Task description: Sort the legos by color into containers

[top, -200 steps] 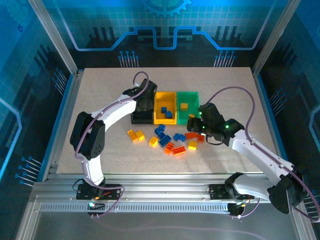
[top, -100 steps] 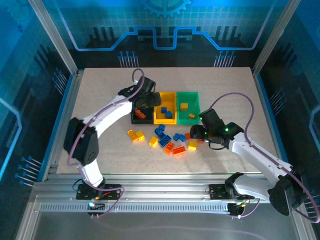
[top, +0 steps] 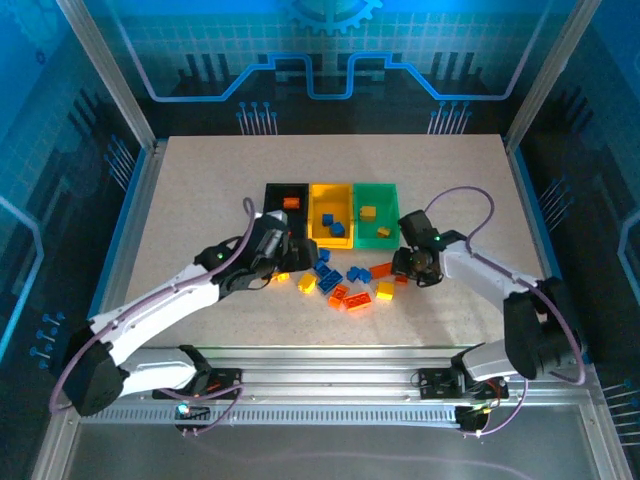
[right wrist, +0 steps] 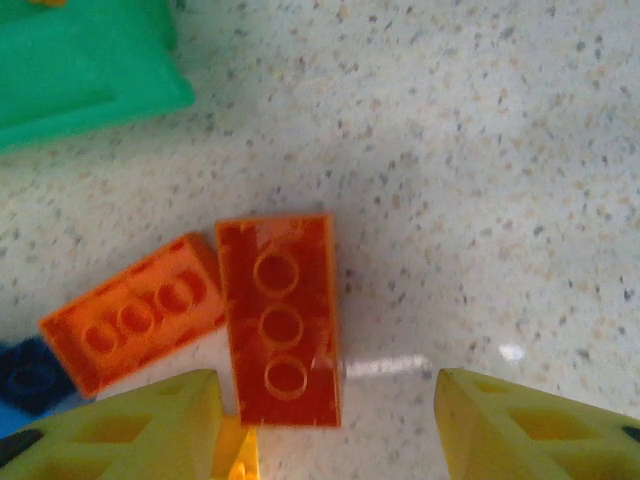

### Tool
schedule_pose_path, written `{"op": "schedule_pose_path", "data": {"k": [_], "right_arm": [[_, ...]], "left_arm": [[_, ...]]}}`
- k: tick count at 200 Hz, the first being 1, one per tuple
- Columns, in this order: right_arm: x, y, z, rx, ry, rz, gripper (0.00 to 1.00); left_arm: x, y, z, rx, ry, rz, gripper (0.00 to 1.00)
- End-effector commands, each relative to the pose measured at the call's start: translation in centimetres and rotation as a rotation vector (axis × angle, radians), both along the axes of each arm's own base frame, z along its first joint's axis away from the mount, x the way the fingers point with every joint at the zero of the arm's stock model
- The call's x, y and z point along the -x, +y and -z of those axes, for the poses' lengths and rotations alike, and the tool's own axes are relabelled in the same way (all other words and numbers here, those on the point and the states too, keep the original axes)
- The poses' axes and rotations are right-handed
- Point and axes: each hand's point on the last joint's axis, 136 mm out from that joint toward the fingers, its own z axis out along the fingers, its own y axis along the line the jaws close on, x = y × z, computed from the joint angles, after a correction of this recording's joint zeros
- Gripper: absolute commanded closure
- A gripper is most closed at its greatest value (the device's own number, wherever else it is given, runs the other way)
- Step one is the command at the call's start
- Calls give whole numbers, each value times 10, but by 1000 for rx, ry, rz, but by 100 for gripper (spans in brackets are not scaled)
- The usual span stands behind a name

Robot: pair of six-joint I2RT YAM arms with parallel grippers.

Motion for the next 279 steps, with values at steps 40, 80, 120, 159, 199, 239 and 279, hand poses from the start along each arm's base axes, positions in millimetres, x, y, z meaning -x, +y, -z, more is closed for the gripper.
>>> {"op": "schedule_pose_path", "data": {"k": [40, 80, 120, 159, 199, 239, 279], "right_arm": [[-35, 5, 12, -4, -5, 11, 40], [-26, -10, 31, 48, 74, 55, 49], [-16, -22, 28, 65, 74, 73, 70], [-21, -11, -22, 42, -66, -20, 79], [-24, 60, -82, -18, -215, -248, 78], [-44, 179, -107, -120, -277, -475, 77], [-88, 265, -114, -170, -310, -553, 78]], "left_arm": [[33, 19, 6, 104, 10, -51, 1], [39, 24, 18, 97, 29, -63, 1], [39, 29, 20, 78, 31, -80, 1], [42, 40, 28, 26, 37, -96, 1], [53, 62, 46, -19, 64, -164, 1], [64, 74, 57, -24, 102, -202, 1], [72, 80, 58, -5, 117, -220, 1]]}}
